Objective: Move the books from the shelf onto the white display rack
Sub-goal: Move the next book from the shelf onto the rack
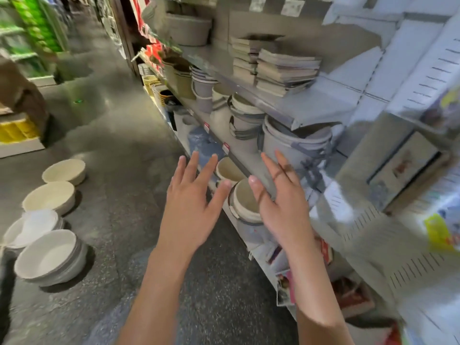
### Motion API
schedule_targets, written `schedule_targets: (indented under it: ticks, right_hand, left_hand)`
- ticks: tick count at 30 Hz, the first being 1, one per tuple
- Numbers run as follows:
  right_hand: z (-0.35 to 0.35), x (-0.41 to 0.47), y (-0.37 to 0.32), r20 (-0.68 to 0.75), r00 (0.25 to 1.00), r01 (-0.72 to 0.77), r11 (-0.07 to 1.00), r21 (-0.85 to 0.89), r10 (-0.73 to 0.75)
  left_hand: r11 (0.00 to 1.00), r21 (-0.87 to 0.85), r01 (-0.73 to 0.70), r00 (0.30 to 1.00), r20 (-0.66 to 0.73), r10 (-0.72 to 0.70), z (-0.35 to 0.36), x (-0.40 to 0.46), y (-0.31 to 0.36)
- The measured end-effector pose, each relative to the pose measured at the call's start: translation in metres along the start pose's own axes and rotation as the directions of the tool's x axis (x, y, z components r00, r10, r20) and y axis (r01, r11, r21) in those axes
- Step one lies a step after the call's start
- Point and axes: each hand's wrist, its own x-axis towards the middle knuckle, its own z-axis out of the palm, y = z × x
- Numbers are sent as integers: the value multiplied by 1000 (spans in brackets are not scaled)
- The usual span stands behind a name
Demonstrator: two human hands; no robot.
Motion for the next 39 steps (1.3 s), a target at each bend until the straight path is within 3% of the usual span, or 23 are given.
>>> schedule_targets:
  ticks: [4, 23, 33, 39]
  right_hand:
    - [33, 54, 5, 30, 999, 15, 1000, -3, -15]
    - [245, 318, -25, -190, 979, -79, 997, -23, 73]
    - [299, 424, 10, -228, 970, -108, 991, -85, 86]
    - [321, 517, 38, -308, 949, -62, 998, 20, 65]
  left_hand:
    - [1000, 3, 11, 1000, -26, -11, 4, 56, -33]
    - [984, -70, -163, 979, 115, 171, -18, 367, -238]
    - [982, -90, -167, 979, 106, 176, 7, 485, -292]
    - [975, -84, -204, 974, 85, 211, 28, 582, -303]
